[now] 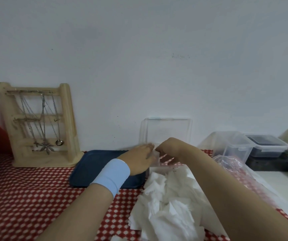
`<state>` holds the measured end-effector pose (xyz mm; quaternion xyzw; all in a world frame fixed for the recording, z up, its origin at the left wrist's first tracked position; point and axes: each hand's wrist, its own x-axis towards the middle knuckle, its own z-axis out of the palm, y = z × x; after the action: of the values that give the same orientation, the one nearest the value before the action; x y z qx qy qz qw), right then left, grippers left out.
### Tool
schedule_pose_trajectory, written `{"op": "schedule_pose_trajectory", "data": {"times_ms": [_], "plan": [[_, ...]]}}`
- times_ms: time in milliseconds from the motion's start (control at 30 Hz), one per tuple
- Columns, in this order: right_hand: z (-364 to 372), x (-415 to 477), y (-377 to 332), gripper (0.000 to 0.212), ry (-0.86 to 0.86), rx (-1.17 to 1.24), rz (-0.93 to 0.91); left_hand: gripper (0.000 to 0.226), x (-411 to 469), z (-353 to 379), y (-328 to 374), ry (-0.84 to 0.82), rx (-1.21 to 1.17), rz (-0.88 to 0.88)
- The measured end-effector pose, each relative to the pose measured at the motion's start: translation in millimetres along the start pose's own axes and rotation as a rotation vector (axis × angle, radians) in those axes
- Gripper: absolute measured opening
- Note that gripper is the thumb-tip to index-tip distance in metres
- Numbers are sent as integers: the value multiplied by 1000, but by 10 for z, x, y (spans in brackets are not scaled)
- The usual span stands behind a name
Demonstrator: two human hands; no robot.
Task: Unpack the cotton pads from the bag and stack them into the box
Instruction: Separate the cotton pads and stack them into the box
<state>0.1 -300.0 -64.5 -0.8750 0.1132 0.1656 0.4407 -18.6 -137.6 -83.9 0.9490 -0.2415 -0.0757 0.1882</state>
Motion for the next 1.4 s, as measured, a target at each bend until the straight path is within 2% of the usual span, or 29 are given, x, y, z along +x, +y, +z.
{"op": "schedule_pose_trajectory", "data": {"times_ms": [67,167,267,333,400,467,567,633,700,767,867,967,1200,1333,1400], "plan": [[-43,-53,-2,22,75,-39,-40,59,-55,-50,-10,66,-30,-2],[-138,-212,-8,34,210,-120,-236,51,-200,-125,-14,152,-81,-11],[-130,-521,-38,27,189,-197,-400,36,-422,-167,18,168,-151,-40],[-70,-667,-66,19,86,-346,-390,31,-557,-157,43,135,-177,-59],[35,-737,-54,13,22,-616,-313,28,-672,-117,86,94,-168,-70],[155,-770,-13,21,34,-813,-300,28,-758,-65,121,72,-148,-86],[290,-806,66,22,45,-895,-348,31,-853,16,117,91,-161,-134],[301,-831,98,19,9,-831,-370,33,-883,56,79,121,-202,-154],[264,-873,109,36,19,-684,-369,33,-889,75,49,160,-294,-167],[196,-912,125,43,50,-481,-393,31,-879,71,49,208,-451,-173],[105,-930,132,26,48,-197,-419,29,-849,35,87,227,-724,-157],[73,-954,136,10,22,-22,-431,23,-825,26,91,208,-903,-150],[154,-906,179,15,17,130,-404,40,-760,108,-45,219,-1018,-138],[165,-860,204,15,55,236,-403,29,-771,149,-97,215,-1308,-170],[161,-836,224,14,84,233,-398,25,-776,162,-116,191,-1355,-181]]}}
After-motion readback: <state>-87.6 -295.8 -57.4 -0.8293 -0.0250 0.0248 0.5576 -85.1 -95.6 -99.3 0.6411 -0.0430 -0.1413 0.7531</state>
